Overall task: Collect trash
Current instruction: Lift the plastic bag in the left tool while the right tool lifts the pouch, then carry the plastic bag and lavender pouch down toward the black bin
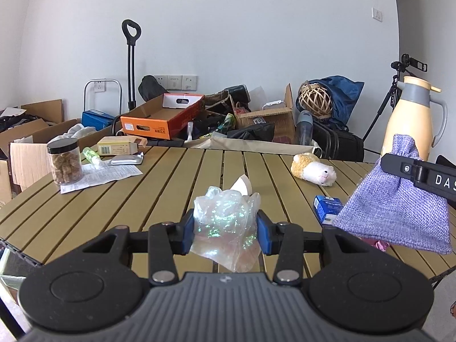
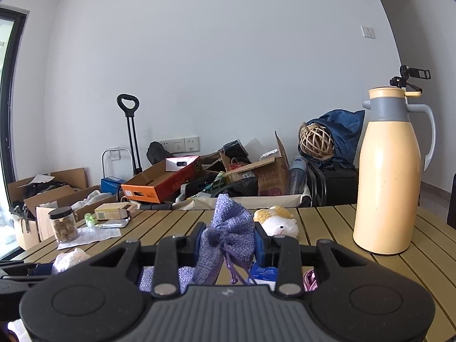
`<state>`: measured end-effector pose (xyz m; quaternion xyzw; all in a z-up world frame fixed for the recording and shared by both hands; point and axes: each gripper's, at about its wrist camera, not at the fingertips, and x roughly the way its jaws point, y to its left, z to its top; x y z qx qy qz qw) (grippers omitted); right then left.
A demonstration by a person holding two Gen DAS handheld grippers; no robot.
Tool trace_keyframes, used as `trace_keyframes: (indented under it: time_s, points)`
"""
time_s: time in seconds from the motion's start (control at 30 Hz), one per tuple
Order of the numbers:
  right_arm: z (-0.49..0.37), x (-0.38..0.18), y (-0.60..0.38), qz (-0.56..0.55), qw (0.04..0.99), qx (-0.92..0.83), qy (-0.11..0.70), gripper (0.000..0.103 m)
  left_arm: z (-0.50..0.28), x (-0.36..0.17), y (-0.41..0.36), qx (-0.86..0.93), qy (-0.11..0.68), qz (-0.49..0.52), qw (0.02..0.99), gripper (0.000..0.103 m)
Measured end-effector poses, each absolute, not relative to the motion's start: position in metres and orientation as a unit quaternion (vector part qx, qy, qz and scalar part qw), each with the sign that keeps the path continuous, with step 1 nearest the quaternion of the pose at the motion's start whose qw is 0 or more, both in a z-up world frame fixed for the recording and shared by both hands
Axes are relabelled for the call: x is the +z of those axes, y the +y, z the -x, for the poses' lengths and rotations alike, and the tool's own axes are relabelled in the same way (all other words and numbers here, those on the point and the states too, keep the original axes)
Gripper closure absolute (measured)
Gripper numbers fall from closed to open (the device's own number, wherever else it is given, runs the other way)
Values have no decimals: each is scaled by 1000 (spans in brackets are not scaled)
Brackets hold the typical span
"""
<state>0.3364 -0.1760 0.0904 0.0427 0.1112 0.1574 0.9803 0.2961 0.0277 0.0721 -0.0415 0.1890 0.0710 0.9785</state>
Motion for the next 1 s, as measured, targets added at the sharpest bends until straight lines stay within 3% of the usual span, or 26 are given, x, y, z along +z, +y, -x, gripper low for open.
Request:
trace_keyframes:
  time_s: [0.57, 1.0]
  points:
    - [-245, 97, -182, -34, 976, 169, 131, 70, -202, 96, 16, 75, 170, 34, 982, 59]
    - [-193, 61, -195, -28, 966, 180, 182, 70, -161, 71, -4, 54, 203, 12, 978, 59]
